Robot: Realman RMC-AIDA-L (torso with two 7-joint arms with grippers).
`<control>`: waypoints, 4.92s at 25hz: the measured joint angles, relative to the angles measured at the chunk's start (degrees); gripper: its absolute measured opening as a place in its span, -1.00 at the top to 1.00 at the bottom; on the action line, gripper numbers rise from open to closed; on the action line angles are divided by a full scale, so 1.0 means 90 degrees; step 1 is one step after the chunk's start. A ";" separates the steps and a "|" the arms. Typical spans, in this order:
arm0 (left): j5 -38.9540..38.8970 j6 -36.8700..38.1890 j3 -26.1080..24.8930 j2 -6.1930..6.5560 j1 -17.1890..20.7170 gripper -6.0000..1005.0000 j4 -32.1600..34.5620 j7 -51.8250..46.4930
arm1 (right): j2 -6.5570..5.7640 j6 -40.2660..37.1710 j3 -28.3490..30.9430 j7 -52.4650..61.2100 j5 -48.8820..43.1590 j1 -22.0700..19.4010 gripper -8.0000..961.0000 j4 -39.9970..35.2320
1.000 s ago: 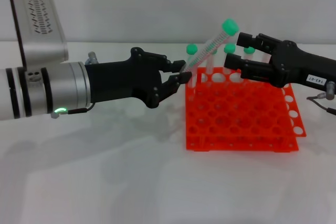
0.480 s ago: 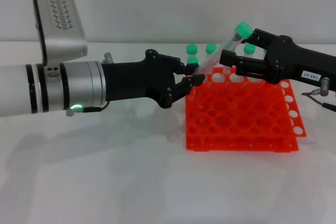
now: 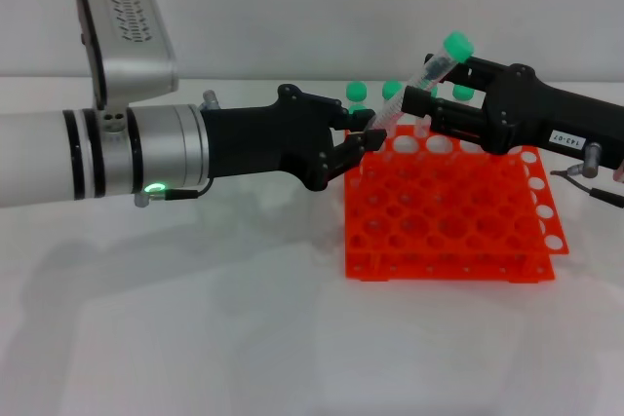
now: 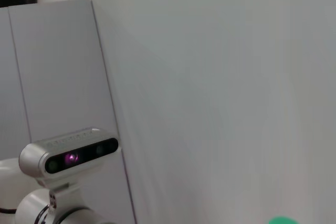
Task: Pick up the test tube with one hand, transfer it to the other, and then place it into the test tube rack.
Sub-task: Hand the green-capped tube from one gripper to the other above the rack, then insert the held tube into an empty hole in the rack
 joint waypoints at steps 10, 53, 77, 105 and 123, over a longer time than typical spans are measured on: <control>-0.0009 -0.0085 0.0005 0.0000 -0.0290 0.63 -0.0328 0.0039 | 0.0010 0.0269 -0.0091 -0.0128 0.0093 0.0082 -0.07 0.0055; -0.0284 -0.0325 0.0002 -0.0010 -0.0244 0.48 -0.0430 0.0103 | -0.0004 0.0406 -0.0245 -0.0388 0.0420 0.0007 0.57 0.0068; -0.3217 -0.0397 -0.1669 -0.0010 0.1955 -0.76 -0.1258 0.2345 | -0.0017 0.1251 -0.0227 -0.0526 0.0518 -0.0194 0.52 0.0079; -0.4212 -0.0296 -0.1733 -0.0009 0.2207 -0.76 -0.2176 0.3345 | 0.0030 0.3385 -0.2150 -0.0566 0.0740 0.0491 0.46 0.0082; -0.4222 -0.0208 -0.1712 -0.0009 0.2139 -0.76 -0.2336 0.3346 | 0.0048 0.4031 -0.2561 -0.0660 0.0754 0.0636 0.42 0.0083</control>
